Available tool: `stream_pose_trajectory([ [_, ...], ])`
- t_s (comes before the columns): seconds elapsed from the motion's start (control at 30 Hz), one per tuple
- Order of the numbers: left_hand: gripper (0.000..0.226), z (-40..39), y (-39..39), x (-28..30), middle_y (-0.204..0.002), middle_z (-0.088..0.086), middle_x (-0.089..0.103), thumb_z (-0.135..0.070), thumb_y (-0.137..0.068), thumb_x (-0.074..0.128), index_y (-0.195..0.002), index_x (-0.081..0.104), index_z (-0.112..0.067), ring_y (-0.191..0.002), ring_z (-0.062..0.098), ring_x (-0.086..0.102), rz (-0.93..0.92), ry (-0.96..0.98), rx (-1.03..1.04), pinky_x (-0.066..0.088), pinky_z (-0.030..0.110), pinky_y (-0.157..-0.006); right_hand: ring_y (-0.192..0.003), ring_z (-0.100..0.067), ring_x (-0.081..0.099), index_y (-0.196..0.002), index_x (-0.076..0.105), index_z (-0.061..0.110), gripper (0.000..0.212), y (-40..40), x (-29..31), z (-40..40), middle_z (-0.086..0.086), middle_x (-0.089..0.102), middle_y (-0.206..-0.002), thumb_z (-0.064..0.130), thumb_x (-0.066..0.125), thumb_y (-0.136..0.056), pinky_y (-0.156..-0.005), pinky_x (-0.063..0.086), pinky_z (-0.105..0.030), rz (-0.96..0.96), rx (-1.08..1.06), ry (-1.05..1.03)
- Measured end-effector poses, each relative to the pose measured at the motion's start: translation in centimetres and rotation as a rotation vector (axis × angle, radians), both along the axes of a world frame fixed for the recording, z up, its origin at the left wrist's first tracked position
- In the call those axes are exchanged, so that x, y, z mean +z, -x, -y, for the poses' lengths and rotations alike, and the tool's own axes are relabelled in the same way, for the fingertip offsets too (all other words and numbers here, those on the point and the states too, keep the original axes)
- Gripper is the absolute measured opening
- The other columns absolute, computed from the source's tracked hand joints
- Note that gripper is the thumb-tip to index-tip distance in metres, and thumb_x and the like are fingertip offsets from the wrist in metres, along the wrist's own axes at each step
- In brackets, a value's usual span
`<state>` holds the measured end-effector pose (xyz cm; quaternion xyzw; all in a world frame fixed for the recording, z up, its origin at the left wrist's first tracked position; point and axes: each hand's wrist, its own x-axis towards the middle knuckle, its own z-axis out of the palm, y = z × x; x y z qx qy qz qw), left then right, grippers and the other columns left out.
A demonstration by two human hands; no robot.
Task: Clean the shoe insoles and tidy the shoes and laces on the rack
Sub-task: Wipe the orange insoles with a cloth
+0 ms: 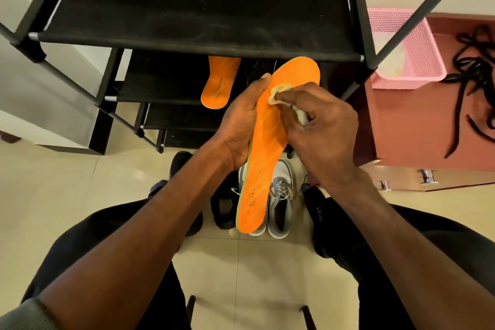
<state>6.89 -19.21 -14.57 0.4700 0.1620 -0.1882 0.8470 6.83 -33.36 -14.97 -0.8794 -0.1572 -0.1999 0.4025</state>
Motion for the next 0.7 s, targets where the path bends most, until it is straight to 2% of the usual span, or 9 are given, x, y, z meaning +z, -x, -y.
stream_pose_trajectory([
  [0.1, 0.051, 0.5, 0.2, -0.1, -0.123, 0.03, 0.067, -0.047, -0.107, 0.045, -0.133, 0.061, -0.006, -0.104, 0.044, 0.065, -0.008, -0.025, -0.026, 0.051, 0.065, -0.095, -0.085, -0.004, 0.071, -0.104, 0.083, 0.021, 0.019, -1.4, 0.3, 0.9, 0.013, 0.077, -0.103, 0.017, 0.07, -0.091, -0.075, 0.059, -0.036, -0.011, -0.205, -0.072],
  [0.17, 0.047, 0.6, 0.3, 0.1, -0.109, 0.023, 0.072, -0.046, -0.108, 0.045, -0.125, 0.064, -0.007, -0.095, 0.037, 0.069, -0.025, -0.028, -0.006, 0.057, 0.056, -0.088, -0.088, -0.004, 0.071, -0.103, 0.083, 0.018, 0.02, -1.4, 0.4, 0.5, 0.01, 0.077, -0.102, 0.013, 0.07, -0.089, -0.077, 0.06, -0.035, -0.018, -0.14, -0.082],
  [0.23, 0.043, 0.2, 0.3, -0.3, -0.1, 0.015, 0.071, -0.045, -0.108, 0.045, -0.116, 0.067, -0.009, -0.09, 0.028, 0.069, -0.033, 0.004, -0.001, 0.057, 0.044, -0.083, -0.09, -0.008, 0.073, -0.102, 0.083, 0.016, 0.019, -0.3, 0.1, -0.3, 0.008, 0.077, -0.103, 0.01, 0.071, -0.089, -0.076, 0.06, -0.038, -0.043, 0.047, -0.035],
  [0.3, 0.042, -0.1, 0.2, -0.4, -0.098, 0.014, 0.07, -0.044, -0.108, 0.045, -0.11, 0.069, -0.01, -0.09, 0.027, 0.068, -0.038, -0.012, 0.004, 0.056, 0.043, -0.084, -0.09, -0.009, 0.073, -0.104, 0.083, 0.02, 0.019, -0.1, 0.1, -0.3, 0.011, 0.077, -0.103, 0.014, 0.071, -0.09, -0.074, 0.06, -0.039, -0.051, 0.046, 0.005],
  [0.4, 0.042, 0.4, 0.1, -0.2, -0.105, 0.02, 0.072, -0.044, -0.107, 0.049, -0.118, 0.068, -0.008, -0.093, 0.035, 0.069, -0.016, -0.053, 0.006, 0.058, 0.054, -0.088, -0.088, -0.005, 0.071, -0.106, 0.082, 0.021, 0.02, -1.5, 0.3, 0.7, 0.011, 0.076, -0.103, 0.017, 0.069, -0.091, -0.076, 0.059, -0.035, -0.019, -0.191, -0.074],
  [0.43, 0.042, 0.5, 0.1, 0.0, -0.103, 0.021, 0.072, -0.044, -0.107, 0.049, -0.116, 0.068, -0.008, -0.091, 0.034, 0.07, -0.015, -0.06, 0.008, 0.06, 0.054, -0.085, -0.089, -0.006, 0.071, -0.106, 0.082, 0.019, 0.021, -1.6, 0.3, 0.6, 0.01, 0.076, -0.103, 0.016, 0.069, -0.091, -0.078, 0.059, -0.034, -0.014, -0.19, -0.094],
  [0.53, 0.041, 0.4, 0.2, 0.0, -0.086, 0.01, 0.071, -0.043, -0.108, 0.047, -0.095, 0.074, -0.013, -0.078, 0.023, 0.07, -0.027, -0.017, 0.011, 0.059, 0.04, -0.074, -0.093, -0.01, 0.073, -0.105, 0.082, 0.015, 0.02, -0.3, 0.0, -0.2, 0.007, 0.077, -0.106, 0.012, 0.07, -0.089, -0.079, 0.061, -0.039, -0.044, 0.063, -0.049],
  [0.57, 0.042, 0.2, 0.2, -0.1, -0.087, 0.01, 0.072, -0.043, -0.108, 0.046, -0.096, 0.074, -0.013, -0.08, 0.023, 0.071, -0.035, -0.004, 0.003, 0.059, 0.039, -0.076, -0.093, -0.01, 0.073, -0.106, 0.082, 0.017, 0.02, -0.1, -0.1, -0.2, 0.008, 0.077, -0.107, 0.013, 0.07, -0.09, -0.077, 0.061, -0.04, -0.046, 0.079, -0.016],
  [0.7, 0.046, 0.5, 0.5, 0.1, -0.107, 0.02, 0.072, -0.045, -0.107, 0.047, -0.12, 0.067, -0.005, -0.096, 0.038, 0.069, -0.019, -0.032, -0.016, 0.059, 0.052, -0.086, -0.088, -0.01, 0.072, -0.106, 0.082, 0.019, 0.021, -1.2, 0.2, 0.7, 0.009, 0.077, -0.105, 0.016, 0.069, -0.091, -0.074, 0.06, -0.038, 0.004, -0.164, -0.055],
])
